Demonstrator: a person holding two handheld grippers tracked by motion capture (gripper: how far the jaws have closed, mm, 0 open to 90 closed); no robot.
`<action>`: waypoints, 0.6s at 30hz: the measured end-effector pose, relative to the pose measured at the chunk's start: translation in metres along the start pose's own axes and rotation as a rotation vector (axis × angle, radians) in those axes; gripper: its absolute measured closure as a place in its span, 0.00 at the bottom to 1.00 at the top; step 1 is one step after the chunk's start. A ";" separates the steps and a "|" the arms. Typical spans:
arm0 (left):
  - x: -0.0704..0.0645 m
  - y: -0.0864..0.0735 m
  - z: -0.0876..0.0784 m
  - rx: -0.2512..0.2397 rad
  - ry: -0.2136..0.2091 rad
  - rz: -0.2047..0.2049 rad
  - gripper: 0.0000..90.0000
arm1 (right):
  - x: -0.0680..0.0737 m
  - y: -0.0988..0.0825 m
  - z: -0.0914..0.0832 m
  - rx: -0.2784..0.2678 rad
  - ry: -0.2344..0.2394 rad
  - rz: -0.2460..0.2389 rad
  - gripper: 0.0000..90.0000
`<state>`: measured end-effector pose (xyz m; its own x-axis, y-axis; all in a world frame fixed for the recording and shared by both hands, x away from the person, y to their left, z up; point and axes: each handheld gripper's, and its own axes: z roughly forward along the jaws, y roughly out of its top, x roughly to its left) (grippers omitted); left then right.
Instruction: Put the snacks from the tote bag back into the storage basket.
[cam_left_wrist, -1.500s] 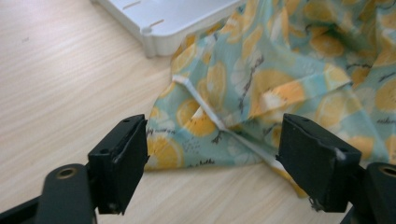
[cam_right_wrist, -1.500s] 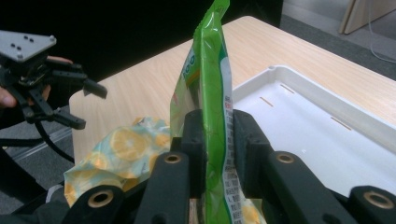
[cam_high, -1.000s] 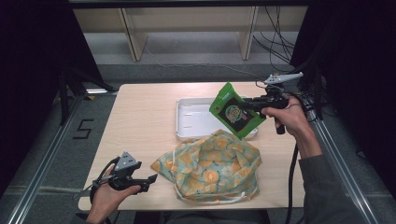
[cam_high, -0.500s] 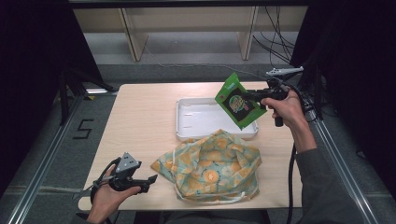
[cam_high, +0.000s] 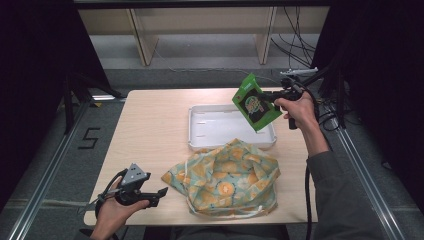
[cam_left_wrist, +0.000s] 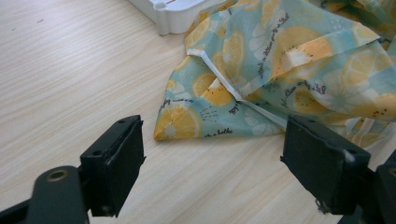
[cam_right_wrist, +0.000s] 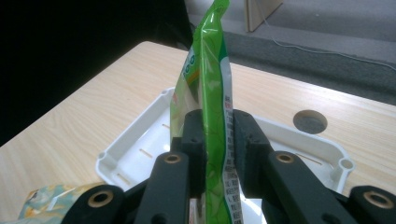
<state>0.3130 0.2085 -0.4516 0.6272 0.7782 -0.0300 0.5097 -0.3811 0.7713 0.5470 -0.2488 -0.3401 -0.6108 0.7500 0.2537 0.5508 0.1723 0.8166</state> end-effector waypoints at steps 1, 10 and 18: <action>0.000 0.000 0.000 0.000 0.000 0.000 0.22 | 0.000 0.000 0.000 0.000 0.000 0.000 0.86; 0.002 0.002 -0.003 -0.007 -0.010 -0.010 0.22 | -0.008 0.003 0.015 0.024 -0.058 0.027 0.86; -0.003 0.001 0.000 -0.014 -0.009 -0.029 0.22 | -0.018 0.005 0.031 0.041 -0.096 0.060 0.86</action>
<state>0.3114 0.2065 -0.4509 0.6178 0.7842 -0.0578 0.5191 -0.3515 0.7791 0.5784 -0.2420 -0.3571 -0.5198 0.8170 0.2496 0.6090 0.1495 0.7790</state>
